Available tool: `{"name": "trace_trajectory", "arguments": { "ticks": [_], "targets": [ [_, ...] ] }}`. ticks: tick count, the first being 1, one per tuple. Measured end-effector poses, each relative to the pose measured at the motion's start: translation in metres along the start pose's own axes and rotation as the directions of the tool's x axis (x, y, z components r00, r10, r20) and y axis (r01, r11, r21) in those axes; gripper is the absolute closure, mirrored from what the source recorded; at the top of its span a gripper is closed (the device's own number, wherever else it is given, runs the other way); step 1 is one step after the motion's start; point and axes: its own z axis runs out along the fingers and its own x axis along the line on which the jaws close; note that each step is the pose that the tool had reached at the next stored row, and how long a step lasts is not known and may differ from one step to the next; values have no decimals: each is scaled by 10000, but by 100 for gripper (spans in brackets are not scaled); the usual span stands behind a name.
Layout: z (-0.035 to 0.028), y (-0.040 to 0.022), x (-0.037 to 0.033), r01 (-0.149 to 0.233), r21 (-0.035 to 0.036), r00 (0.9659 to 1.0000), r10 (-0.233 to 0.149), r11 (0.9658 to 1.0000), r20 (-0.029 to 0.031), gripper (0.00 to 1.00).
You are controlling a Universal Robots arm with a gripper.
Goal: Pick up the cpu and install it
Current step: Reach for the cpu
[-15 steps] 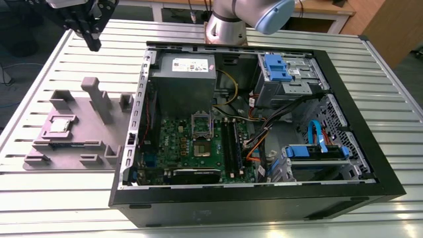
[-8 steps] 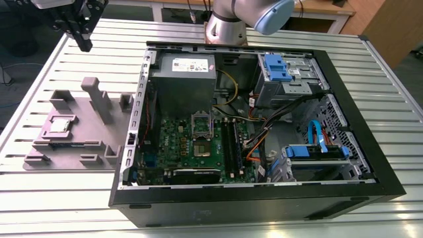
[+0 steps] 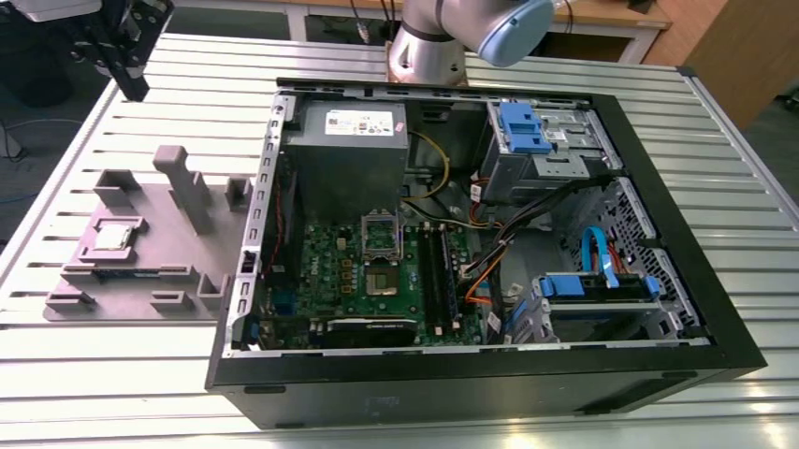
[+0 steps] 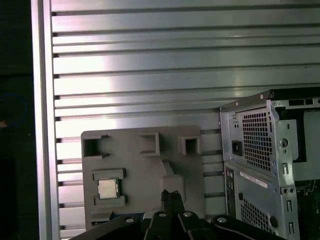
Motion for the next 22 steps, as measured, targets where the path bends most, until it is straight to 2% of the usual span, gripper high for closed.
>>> {"name": "trace_trajectory", "arguments": {
  "ticks": [13,22],
  "targets": [
    [55,-25,310,0,0,10000,0,10000,-1,89],
    [113,-46,549,0,0,10000,0,10000,-1,89]
  ]
}}
